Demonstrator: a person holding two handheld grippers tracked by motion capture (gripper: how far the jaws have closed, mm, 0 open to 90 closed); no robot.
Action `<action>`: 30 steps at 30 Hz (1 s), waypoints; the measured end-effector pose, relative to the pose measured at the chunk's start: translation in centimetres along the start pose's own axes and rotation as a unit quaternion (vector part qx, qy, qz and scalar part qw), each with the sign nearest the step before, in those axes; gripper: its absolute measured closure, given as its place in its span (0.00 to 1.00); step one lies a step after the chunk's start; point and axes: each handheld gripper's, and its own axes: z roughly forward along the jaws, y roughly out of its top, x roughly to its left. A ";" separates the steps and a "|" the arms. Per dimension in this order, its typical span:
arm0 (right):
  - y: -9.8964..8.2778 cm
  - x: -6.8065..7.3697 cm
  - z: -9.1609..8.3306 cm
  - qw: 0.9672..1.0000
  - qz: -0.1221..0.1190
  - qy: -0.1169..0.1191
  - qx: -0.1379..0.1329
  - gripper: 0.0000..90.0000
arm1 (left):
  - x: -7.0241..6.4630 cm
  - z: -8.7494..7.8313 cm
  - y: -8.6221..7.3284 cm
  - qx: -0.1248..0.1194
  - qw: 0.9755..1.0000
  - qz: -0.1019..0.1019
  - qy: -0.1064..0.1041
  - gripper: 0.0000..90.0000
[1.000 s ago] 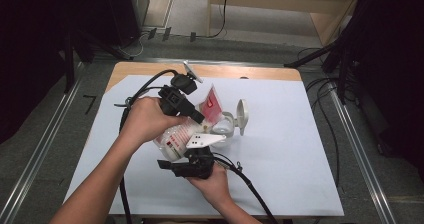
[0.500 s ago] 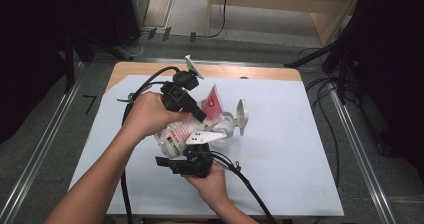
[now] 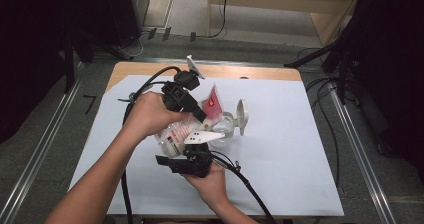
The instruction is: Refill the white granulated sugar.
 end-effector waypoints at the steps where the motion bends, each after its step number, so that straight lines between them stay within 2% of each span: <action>1: 0.0 0.0 0.0 1.000 0.002 0.000 -0.003 0.65 | 0.0 0.0 0.0 -0.001 1.000 0.001 -0.002 0.91; 4: -0.1 0.0 -0.1 1.000 0.011 0.003 -0.008 0.66 | -0.1 0.0 -0.2 -0.005 1.000 0.007 -0.011 0.86; 8: -0.2 -0.1 -0.3 1.000 0.017 0.012 -0.017 0.66 | 0.0 -0.3 -0.5 -0.006 1.000 0.018 -0.013 0.85; 10: -0.1 -0.2 -0.5 0.999 0.029 0.021 -0.022 0.66 | 0.1 -0.5 -0.7 -0.011 1.000 0.017 -0.014 0.84; 13: -0.1 -0.1 -0.5 0.999 0.033 0.025 -0.023 0.66 | 0.1 -0.7 -0.8 -0.010 1.000 0.023 -0.012 0.84; 15: -0.1 -0.2 -0.5 0.999 0.034 0.029 -0.026 0.66 | 0.1 -0.8 -0.9 -0.015 0.999 0.023 -0.019 0.83; 18: -0.1 0.0 -0.6 0.999 0.028 0.026 -0.023 0.65 | 0.2 -0.8 -0.9 -0.014 1.000 0.020 -0.019 0.83; 21: 0.0 0.4 -0.5 1.000 0.016 0.014 -0.017 0.64 | 0.2 -0.7 -0.7 -0.008 1.000 0.014 -0.021 0.86; 25: 0.1 0.5 -0.5 1.000 0.019 0.013 -0.015 0.63 | 0.1 -0.6 -0.5 -0.005 1.000 0.009 -0.020 0.89; 30: 0.3 0.6 -0.3 1.000 0.014 0.011 -0.007 0.55 | 0.0 -0.5 -0.5 -0.009 1.000 0.006 -0.012 0.90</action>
